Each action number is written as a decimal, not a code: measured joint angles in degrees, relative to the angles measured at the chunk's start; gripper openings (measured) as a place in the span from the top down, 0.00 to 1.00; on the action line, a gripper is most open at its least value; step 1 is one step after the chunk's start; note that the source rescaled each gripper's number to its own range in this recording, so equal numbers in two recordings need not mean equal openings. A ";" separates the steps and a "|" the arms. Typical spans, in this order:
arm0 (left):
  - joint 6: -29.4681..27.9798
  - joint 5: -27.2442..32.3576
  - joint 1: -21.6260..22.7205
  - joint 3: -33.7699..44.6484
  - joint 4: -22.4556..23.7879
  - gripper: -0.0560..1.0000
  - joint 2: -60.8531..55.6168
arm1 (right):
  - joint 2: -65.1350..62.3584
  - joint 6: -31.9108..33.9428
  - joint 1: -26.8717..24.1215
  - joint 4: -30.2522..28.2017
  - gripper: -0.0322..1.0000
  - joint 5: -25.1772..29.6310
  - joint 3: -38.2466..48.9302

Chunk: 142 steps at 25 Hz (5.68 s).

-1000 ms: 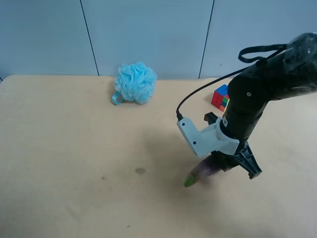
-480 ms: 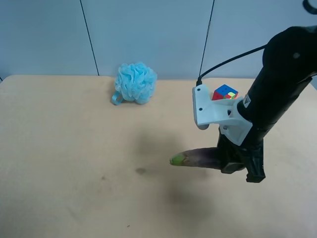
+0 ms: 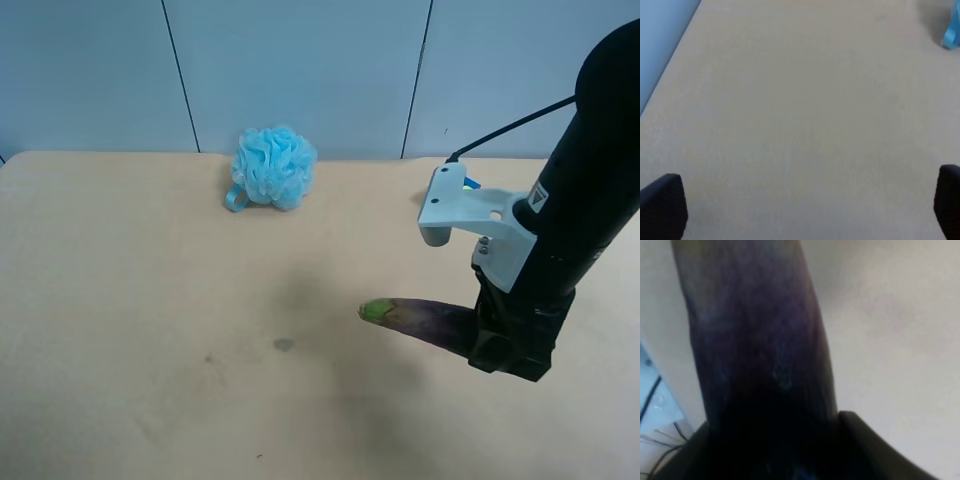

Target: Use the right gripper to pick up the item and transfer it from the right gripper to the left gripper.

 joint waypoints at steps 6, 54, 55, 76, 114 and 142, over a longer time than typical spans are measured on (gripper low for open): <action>0.00 0.00 0.00 0.00 0.00 0.00 0.00 | 0.00 6.91 5.12 -2.75 0.97 2.95 -6.38; 28.52 -0.99 -31.82 -6.30 -15.61 0.00 26.57 | 13.00 0.17 21.15 1.35 0.97 4.00 -27.71; 28.70 -1.41 -33.10 -6.30 -15.61 0.00 27.71 | 13.00 0.07 21.55 1.36 0.97 4.00 -27.71; 28.48 -7.76 -54.59 -16.48 -8.06 0.00 54.39 | 13.00 0.06 22.09 1.74 0.97 4.00 -27.71; 28.30 -13.11 -60.45 -20.94 -2.98 0.44 67.64 | 14.40 1.14 22.09 4.33 0.97 0.76 -27.71; 30.64 -15.62 -60.45 -20.94 -2.31 0.94 67.82 | 14.40 1.31 22.09 5.27 0.33 0.57 -27.71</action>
